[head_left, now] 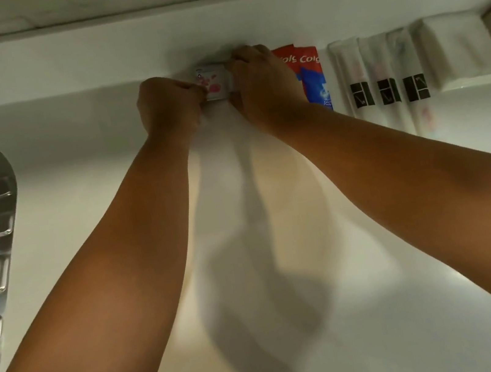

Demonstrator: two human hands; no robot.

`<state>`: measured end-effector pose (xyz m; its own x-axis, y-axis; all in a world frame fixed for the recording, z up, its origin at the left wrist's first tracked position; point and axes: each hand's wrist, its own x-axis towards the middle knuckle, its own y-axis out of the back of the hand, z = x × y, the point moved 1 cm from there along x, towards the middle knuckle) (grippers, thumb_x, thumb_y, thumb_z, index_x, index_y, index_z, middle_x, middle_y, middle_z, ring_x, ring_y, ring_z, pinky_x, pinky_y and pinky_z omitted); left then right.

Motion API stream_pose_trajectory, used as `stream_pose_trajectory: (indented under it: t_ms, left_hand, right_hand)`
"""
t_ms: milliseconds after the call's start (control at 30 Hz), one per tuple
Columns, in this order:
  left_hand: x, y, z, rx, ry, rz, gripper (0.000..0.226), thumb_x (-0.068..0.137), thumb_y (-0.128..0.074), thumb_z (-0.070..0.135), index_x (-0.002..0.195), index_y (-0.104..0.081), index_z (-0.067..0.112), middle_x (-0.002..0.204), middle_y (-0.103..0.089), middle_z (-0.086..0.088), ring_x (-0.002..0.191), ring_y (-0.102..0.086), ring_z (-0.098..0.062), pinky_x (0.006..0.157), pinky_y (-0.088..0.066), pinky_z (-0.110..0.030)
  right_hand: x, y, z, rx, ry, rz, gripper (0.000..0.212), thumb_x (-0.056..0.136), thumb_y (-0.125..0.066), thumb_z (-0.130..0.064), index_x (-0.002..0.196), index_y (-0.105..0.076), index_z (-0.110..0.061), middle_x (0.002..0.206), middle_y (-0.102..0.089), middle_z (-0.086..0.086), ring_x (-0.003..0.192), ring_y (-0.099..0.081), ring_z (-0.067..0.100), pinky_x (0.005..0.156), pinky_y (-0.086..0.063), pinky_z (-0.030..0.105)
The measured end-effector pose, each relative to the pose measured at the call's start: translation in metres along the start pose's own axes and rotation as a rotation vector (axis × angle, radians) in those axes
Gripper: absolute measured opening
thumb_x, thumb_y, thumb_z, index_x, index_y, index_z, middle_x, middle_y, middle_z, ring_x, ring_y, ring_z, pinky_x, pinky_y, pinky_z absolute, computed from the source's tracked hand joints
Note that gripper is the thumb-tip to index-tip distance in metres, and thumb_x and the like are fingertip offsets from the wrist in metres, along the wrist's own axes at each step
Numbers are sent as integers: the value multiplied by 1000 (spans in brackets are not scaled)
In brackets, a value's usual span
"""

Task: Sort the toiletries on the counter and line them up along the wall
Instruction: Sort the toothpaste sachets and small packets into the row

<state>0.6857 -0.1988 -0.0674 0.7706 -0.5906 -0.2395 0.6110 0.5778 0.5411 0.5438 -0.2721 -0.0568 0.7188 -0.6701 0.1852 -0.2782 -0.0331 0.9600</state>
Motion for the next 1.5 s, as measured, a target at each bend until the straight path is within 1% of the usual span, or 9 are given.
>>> stream_pose_trajectory:
  t_ms: [300, 433, 533, 700, 867, 1000, 1100, 1333, 1500]
  left_hand:
    - [-13, 3, 3, 59, -80, 102, 19, 71, -76, 38, 75, -80, 20, 68, -75, -4, 65, -73, -25, 65, -63, -37]
    - [-34, 13, 0, 124, -176, 162, 18, 81, -73, 36, 87, -81, 20, 87, -78, 1, 83, -71, -15, 74, -50, -20]
    - [-61, 17, 3, 111, -250, 167, 15, 84, -70, 31, 91, -80, 21, 89, -77, 4, 85, -69, -11, 79, -51, -20]
    - [-115, 10, 5, 158, -370, 127, 17, 87, -66, 32, 92, -77, 22, 81, -69, 11, 71, -58, 0, 61, -33, 3]
    - [-186, -14, 14, 36, -482, 5, 7, 89, -70, 23, 94, -74, 22, 83, -72, 8, 70, -65, -3, 70, -49, -10]
    - [-234, -42, 26, 115, -551, -97, 14, 92, -70, 28, 103, -74, 21, 87, -70, 10, 70, -61, 1, 66, -41, 0]
    - [-268, -70, 34, 162, -552, -180, 16, 92, -70, 29, 107, -73, 22, 92, -69, 12, 76, -61, -1, 70, -44, -6]
    - [-335, -146, 28, 195, -568, -344, 19, 87, -75, 26, 105, -74, 21, 101, -70, 6, 80, -63, -11, 78, -51, -21]
    - [-357, -189, 24, 312, -549, -364, 43, 82, -80, 32, 121, -68, 18, 117, -59, 0, 89, -62, -16, 85, -47, -22]
  right_hand:
    - [4, 2, -8, 2, -33, 6, 36, 94, -58, -21, 127, -58, -7, 131, -56, 10, 122, -50, 27, 99, -46, 35]
    - [-18, 19, -14, 67, -34, 74, 39, 92, -63, -27, 126, -58, -9, 129, -58, 7, 121, -52, 23, 101, -44, 31]
    - [-52, 36, -12, 133, -73, 144, 39, 92, -63, -29, 126, -59, -10, 129, -60, 6, 122, -52, 24, 102, -44, 32]
    - [-117, 57, -3, 200, -127, 234, 34, 88, -67, -22, 119, -65, -8, 122, -64, 11, 111, -60, 29, 90, -51, 37]
    - [-188, 75, 18, 290, -197, 231, 33, 90, -63, -18, 122, -64, -7, 125, -62, 11, 117, -56, 27, 98, -46, 34]
    - [-243, 91, 47, 304, -284, 169, 35, 94, -58, -20, 128, -61, -11, 131, -59, 5, 123, -52, 20, 106, -41, 31]
    - [-283, 102, 76, 299, -380, 123, 37, 96, -57, -21, 131, -58, -12, 135, -57, 4, 127, -49, 20, 110, -36, 31]
    - [-353, 113, 146, 301, -551, 94, 37, 89, -50, -2, 123, -62, -9, 124, -62, 8, 115, -54, 27, 97, -44, 32]
    - [-372, 108, 177, 344, -592, 48, 38, 90, -61, -15, 127, -59, -6, 127, -59, 11, 117, -51, 31, 101, -39, 32]
